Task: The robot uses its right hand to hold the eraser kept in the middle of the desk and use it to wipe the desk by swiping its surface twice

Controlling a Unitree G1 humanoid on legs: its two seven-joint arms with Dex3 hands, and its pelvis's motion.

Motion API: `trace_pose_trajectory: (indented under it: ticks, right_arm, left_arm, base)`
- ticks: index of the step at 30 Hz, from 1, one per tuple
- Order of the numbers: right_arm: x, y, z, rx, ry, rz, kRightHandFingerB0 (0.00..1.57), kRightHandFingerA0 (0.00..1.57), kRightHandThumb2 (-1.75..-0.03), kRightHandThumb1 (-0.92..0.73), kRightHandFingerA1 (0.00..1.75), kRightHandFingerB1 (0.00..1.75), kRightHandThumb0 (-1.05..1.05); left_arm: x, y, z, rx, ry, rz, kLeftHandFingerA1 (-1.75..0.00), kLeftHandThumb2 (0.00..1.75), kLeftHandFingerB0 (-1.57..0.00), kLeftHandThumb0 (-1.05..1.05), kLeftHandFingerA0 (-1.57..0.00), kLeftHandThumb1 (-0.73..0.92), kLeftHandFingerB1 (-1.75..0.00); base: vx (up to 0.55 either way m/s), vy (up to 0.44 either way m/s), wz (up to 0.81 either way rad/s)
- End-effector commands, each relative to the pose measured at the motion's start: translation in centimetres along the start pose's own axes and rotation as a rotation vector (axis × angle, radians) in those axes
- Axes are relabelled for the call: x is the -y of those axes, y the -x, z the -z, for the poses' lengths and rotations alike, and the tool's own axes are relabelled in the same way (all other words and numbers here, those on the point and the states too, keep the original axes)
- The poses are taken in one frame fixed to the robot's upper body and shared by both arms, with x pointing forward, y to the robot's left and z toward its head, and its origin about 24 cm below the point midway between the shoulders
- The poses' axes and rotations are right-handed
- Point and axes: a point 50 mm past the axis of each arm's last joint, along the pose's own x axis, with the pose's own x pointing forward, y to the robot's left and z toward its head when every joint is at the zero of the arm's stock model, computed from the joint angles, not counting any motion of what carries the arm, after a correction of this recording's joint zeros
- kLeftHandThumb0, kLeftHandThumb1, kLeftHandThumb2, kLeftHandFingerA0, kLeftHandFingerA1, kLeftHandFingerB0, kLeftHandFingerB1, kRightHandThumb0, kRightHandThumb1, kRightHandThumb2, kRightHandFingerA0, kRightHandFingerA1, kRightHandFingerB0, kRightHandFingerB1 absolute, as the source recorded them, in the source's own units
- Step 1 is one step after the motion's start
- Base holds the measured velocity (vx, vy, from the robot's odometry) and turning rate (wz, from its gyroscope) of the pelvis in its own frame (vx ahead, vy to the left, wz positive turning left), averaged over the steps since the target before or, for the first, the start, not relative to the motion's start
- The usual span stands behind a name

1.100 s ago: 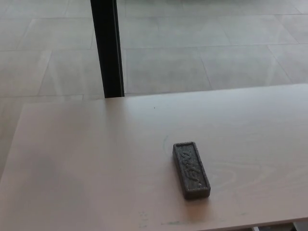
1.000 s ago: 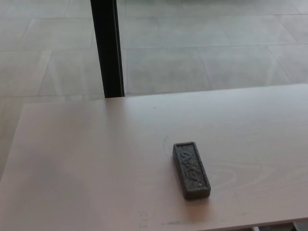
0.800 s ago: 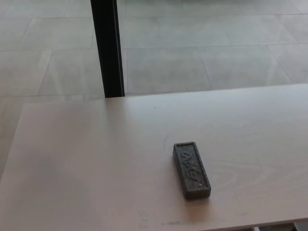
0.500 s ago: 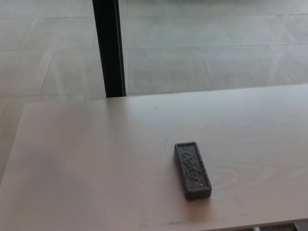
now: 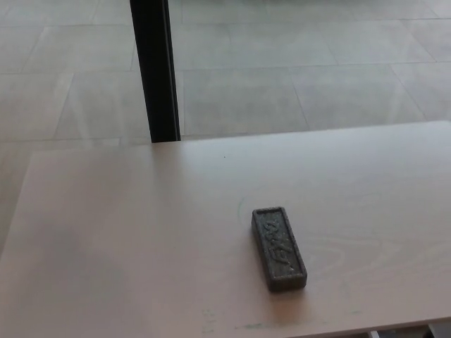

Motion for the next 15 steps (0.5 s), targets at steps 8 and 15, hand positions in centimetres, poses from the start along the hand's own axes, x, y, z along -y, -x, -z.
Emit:
trace_pose_trajectory:
  ticks: [8, 15]
  right_arm:
    - [-14.5, 1.6, -15.0, 0.361, -0.108, -0.404, 0.50, 0.82, -0.61, -0.73, 0.54, 0.40, -0.51]
    - [-22.7, 8.2, -15.8, 0.419, -0.129, -0.787, 0.59, 0.91, -0.61, -0.72, 0.66, 0.43, -0.27]
  left_arm:
    - [-0.4, 0.0, -0.1, 0.014, 0.012, -0.007, -0.76, 0.54, -0.71, -0.22, -0.80, 0.50, -0.63]
    - [-0.5, 0.0, -0.1, 0.007, 0.008, -0.001, -0.75, 0.54, -0.71, -0.24, -0.78, 0.49, -0.62]
  base:
    - [0.00, 0.000, 0.00]
    - [0.00, 0.000, 0.00]
